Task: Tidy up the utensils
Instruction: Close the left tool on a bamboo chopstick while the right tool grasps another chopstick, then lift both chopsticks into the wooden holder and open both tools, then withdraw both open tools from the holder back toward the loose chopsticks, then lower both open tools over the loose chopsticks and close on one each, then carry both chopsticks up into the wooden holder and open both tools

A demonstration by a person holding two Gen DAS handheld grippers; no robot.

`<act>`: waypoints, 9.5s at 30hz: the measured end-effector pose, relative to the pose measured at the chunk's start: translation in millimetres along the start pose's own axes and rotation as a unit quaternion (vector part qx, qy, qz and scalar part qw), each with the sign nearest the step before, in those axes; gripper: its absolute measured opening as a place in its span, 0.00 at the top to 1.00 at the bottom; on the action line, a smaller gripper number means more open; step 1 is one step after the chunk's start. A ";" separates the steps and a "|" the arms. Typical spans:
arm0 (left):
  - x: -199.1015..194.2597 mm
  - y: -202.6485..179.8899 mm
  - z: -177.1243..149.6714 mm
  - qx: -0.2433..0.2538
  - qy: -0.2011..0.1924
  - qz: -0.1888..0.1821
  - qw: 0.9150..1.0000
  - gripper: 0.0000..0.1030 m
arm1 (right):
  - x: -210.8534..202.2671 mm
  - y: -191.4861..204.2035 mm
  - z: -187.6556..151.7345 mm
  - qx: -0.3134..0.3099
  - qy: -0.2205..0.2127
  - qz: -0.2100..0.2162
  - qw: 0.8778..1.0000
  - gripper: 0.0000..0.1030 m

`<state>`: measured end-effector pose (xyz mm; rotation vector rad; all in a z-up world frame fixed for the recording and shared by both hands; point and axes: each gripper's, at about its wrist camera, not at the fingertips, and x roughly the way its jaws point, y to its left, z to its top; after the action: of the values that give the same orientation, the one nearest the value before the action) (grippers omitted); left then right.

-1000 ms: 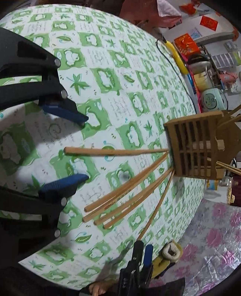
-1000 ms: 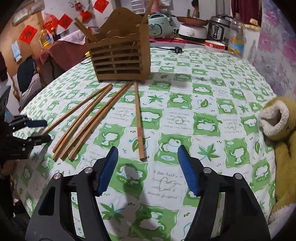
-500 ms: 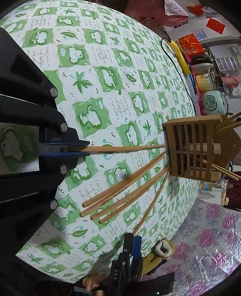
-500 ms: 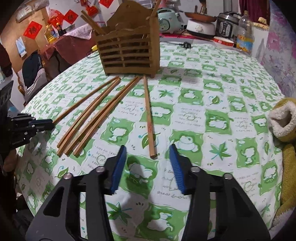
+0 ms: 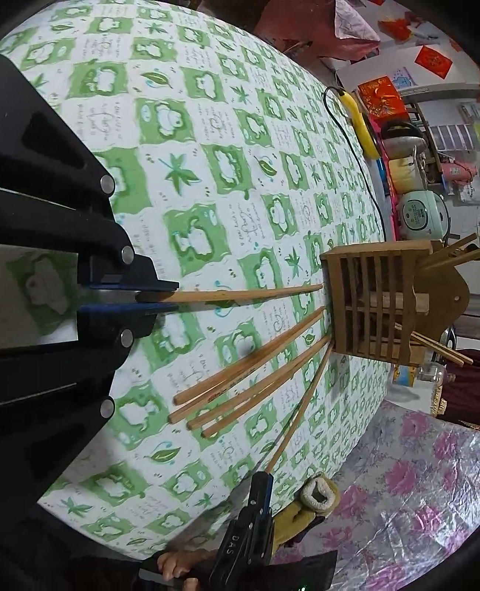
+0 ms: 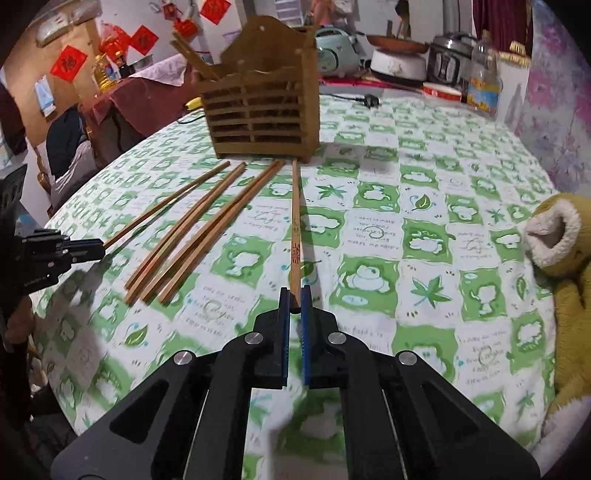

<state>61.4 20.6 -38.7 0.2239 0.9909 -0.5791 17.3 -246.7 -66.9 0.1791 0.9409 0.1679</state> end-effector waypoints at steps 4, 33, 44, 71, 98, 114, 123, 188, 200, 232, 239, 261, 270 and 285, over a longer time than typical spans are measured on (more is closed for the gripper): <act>-20.0 -1.4 -1.5 -0.003 -0.019 0.014 1.000 0.94 | -24.5 -0.7 0.9 -0.004 -0.030 -0.007 1.000 0.94; -151.4 -12.0 225.7 -0.057 -0.272 0.052 0.959 0.94 | -128.8 21.4 210.2 0.034 -0.270 0.006 0.962 0.94; -73.9 8.7 253.0 -0.096 -0.232 0.030 0.967 0.94 | -64.1 13.6 227.9 0.035 -0.209 0.002 0.977 0.94; -75.2 20.7 244.6 -0.128 -0.232 0.107 0.958 0.06 | -73.2 2.8 220.5 0.062 -0.240 -0.022 0.969 0.36; 7.1 44.6 128.2 -0.147 -0.104 0.140 0.974 0.06 | -5.0 11.2 136.2 0.062 -0.129 -0.056 0.988 0.19; 8.1 3.7 93.4 -0.079 -0.112 0.209 0.968 0.06 | 17.7 23.0 86.4 0.033 -0.078 -0.069 0.994 0.16; 6.1 -1.5 63.1 -0.074 -0.101 0.217 0.968 0.06 | 19.6 15.1 54.1 0.050 -0.052 -0.062 0.995 0.16; 36.7 5.2 23.2 -0.019 0.038 0.086 0.995 0.05 | 48.7 69.9 14.1 -0.082 0.070 0.017 0.994 0.12; 28.1 -12.0 18.1 0.029 0.021 0.076 0.996 0.05 | 20.6 -14.6 10.6 0.060 0.012 -0.004 0.998 0.30; 27.7 -20.9 20.7 0.026 0.008 0.022 0.999 0.94 | 39.2 13.6 18.5 0.009 0.044 0.005 0.999 0.82; 13.2 -17.9 16.6 0.012 -0.013 0.024 1.000 0.94 | 23.9 8.2 10.8 0.019 0.027 0.004 0.999 0.94; -104.3 -23.6 144.8 -0.005 -0.172 0.032 0.984 0.94 | -101.3 11.3 129.5 0.024 -0.184 0.014 0.983 0.94; -153.3 -15.8 217.8 -0.051 -0.271 0.034 0.961 0.95 | -130.5 21.5 193.7 0.033 -0.258 0.031 0.965 0.94; -81.3 1.4 269.3 -0.103 -0.310 0.061 0.943 0.94 | -60.6 2.4 232.5 0.055 -0.221 0.020 0.973 0.94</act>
<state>223.1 -65.5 174.7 -0.0847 0.4149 -0.3881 171.2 -276.1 115.2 0.3245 0.5023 0.1068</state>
